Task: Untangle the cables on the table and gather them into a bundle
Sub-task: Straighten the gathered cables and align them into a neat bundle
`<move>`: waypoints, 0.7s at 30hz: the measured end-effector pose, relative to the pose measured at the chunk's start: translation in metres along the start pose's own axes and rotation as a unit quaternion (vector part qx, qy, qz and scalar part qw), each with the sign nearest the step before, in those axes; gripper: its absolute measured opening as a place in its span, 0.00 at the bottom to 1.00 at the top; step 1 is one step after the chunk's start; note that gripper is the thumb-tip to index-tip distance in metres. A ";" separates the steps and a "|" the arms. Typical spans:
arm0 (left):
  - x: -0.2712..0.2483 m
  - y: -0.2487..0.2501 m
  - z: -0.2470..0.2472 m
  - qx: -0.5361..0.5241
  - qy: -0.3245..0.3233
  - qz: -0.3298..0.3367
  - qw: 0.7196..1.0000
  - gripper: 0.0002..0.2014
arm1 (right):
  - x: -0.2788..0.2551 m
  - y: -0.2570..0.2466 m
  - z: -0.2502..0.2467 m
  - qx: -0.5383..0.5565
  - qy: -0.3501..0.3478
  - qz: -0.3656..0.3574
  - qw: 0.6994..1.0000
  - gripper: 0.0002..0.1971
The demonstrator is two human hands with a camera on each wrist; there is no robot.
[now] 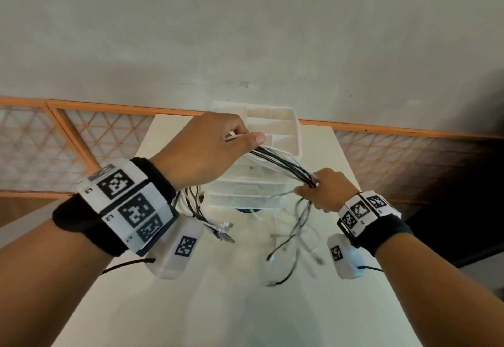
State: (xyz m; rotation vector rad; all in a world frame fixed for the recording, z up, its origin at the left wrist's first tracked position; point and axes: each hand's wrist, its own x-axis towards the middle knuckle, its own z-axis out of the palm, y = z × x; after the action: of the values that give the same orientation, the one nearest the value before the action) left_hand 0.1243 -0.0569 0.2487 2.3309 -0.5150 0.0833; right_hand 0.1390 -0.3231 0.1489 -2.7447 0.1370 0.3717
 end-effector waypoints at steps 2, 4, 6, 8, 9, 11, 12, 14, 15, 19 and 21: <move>0.000 -0.002 0.000 -0.006 -0.012 -0.003 1.000 0.17 | 0.008 0.017 0.007 -0.012 0.008 0.026 1.000 0.22; 0.001 -0.001 0.002 -0.016 -0.046 -0.006 0.999 0.17 | 0.019 0.032 0.010 0.029 0.027 0.055 0.998 0.24; 0.002 -0.003 0.007 -0.042 -0.102 -0.029 0.993 0.19 | 0.032 0.042 0.005 0.114 0.071 0.090 0.987 0.22; 0.000 -0.014 0.017 -0.089 -0.162 -0.078 0.980 0.26 | 0.048 0.051 -0.008 0.180 0.121 0.109 0.970 0.19; -0.001 -0.022 0.022 -0.116 -0.186 -0.108 0.970 0.31 | 0.055 0.054 -0.018 0.203 0.140 0.109 0.963 0.19; -0.005 -0.042 0.034 -0.137 -0.215 -0.163 0.953 0.40 | 0.065 0.056 -0.039 0.245 0.189 0.105 0.945 0.21; -0.008 -0.053 0.040 -0.130 -0.225 -0.184 0.948 0.43 | 0.069 0.055 -0.051 0.264 0.216 0.104 0.934 0.23; -0.011 -0.073 0.050 -0.117 -0.236 -0.213 0.941 0.46 | 0.073 0.057 -0.073 0.262 0.262 0.110 0.922 0.27; -0.011 -0.082 0.053 -0.118 -0.233 -0.225 0.938 0.46 | 0.075 0.056 -0.081 0.243 0.291 0.105 0.919 0.30; 0.002 -0.098 0.050 -0.114 -0.135 -0.247 0.953 0.37 | 0.089 0.042 -0.092 0.403 0.366 0.037 0.838 0.24; 0.013 -0.097 0.041 -0.108 -0.066 -0.234 0.964 0.33 | 0.089 0.041 -0.084 0.476 0.366 0.021 0.799 0.17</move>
State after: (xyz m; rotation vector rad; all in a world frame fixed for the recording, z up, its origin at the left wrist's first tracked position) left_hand 0.1702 -0.0266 0.1578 2.1890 -0.0207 -0.3379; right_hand 0.2392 -0.3962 0.1855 -1.7188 0.4409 -0.6297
